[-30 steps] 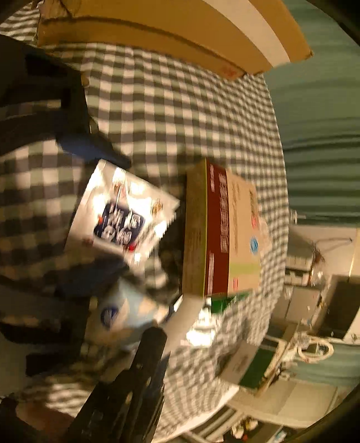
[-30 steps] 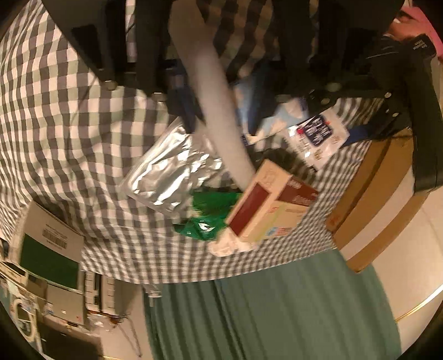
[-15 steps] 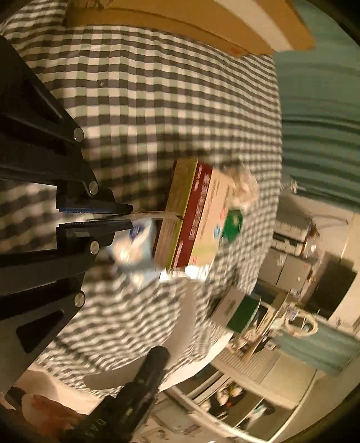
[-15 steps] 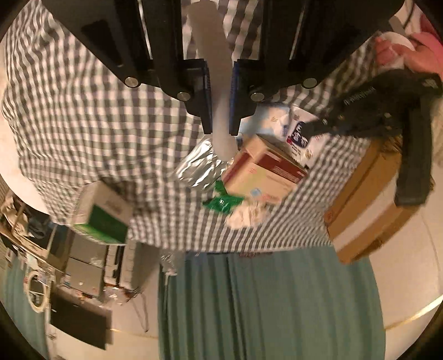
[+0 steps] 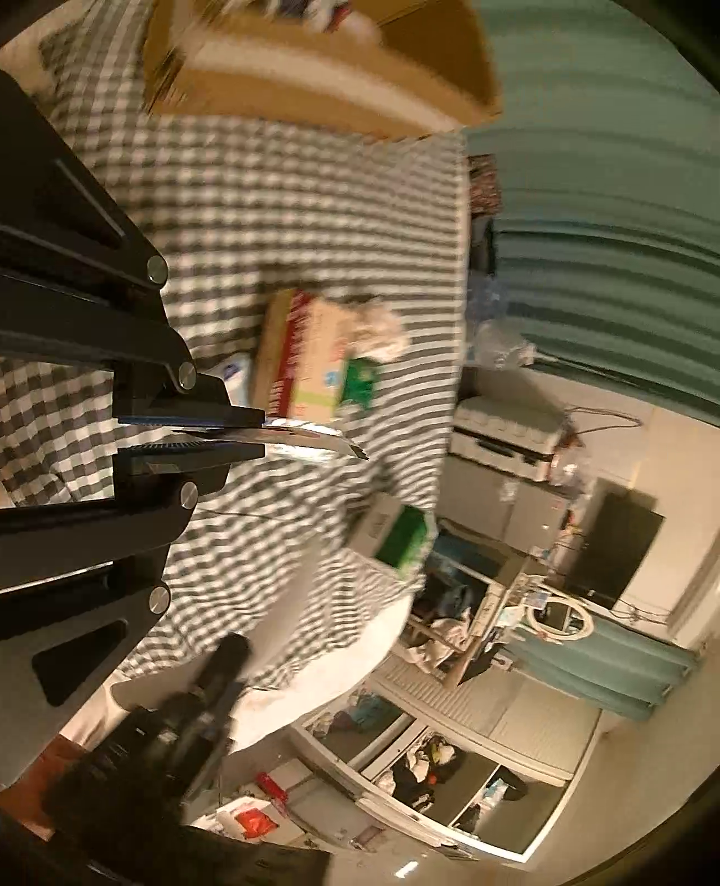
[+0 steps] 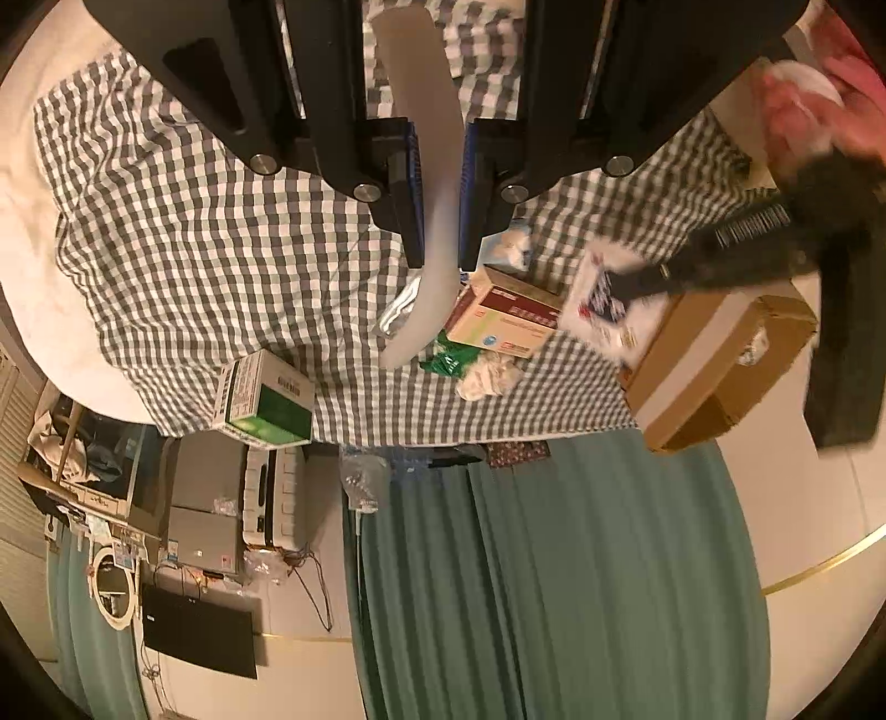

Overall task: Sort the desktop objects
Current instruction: 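Carry the sachet and white strip into the cardboard box and release both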

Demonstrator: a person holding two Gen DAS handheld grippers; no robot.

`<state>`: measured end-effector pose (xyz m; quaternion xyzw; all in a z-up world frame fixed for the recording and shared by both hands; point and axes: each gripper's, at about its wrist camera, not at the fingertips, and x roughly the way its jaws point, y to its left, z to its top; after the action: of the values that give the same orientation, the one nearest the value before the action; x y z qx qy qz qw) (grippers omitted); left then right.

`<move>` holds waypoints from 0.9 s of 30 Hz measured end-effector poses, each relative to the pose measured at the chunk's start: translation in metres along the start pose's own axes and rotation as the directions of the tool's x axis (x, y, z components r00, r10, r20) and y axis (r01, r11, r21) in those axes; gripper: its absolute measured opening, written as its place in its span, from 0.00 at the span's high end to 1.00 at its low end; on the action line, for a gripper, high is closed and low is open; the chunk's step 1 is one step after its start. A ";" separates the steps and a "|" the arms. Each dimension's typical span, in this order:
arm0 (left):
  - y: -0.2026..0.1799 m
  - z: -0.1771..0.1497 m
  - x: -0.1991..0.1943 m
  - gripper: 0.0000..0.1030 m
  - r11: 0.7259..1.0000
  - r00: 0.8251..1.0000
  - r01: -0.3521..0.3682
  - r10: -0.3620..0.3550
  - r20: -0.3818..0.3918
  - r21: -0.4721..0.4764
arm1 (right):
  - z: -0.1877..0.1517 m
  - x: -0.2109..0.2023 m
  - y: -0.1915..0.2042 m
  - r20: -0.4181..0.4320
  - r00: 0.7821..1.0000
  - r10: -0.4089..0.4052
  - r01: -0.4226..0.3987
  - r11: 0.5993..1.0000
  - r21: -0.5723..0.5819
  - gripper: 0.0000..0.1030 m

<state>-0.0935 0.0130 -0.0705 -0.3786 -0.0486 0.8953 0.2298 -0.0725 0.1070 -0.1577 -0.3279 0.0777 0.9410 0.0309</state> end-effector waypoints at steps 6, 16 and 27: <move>-0.008 0.051 -0.066 0.96 0.998 0.993 -0.050 0.045 0.105 0.043 | 0.025 -0.037 0.031 0.057 0.998 0.013 -0.010 0.999 -0.052 0.90; 0.023 0.110 -0.165 0.96 0.996 0.982 -0.089 0.086 0.170 0.012 | 0.089 -0.080 0.111 0.143 0.985 0.095 -0.077 0.989 -0.127 0.89; 0.119 0.142 -0.213 0.96 0.979 0.959 -0.191 0.200 0.201 -0.066 | 0.130 -0.052 0.222 0.098 0.969 0.227 -0.199 0.952 -0.231 0.88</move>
<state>-0.1075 -0.1760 0.1387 -0.2914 -0.0552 0.9468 0.1252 -0.1355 -0.0907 0.0033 -0.2603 0.0063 0.9601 -0.1025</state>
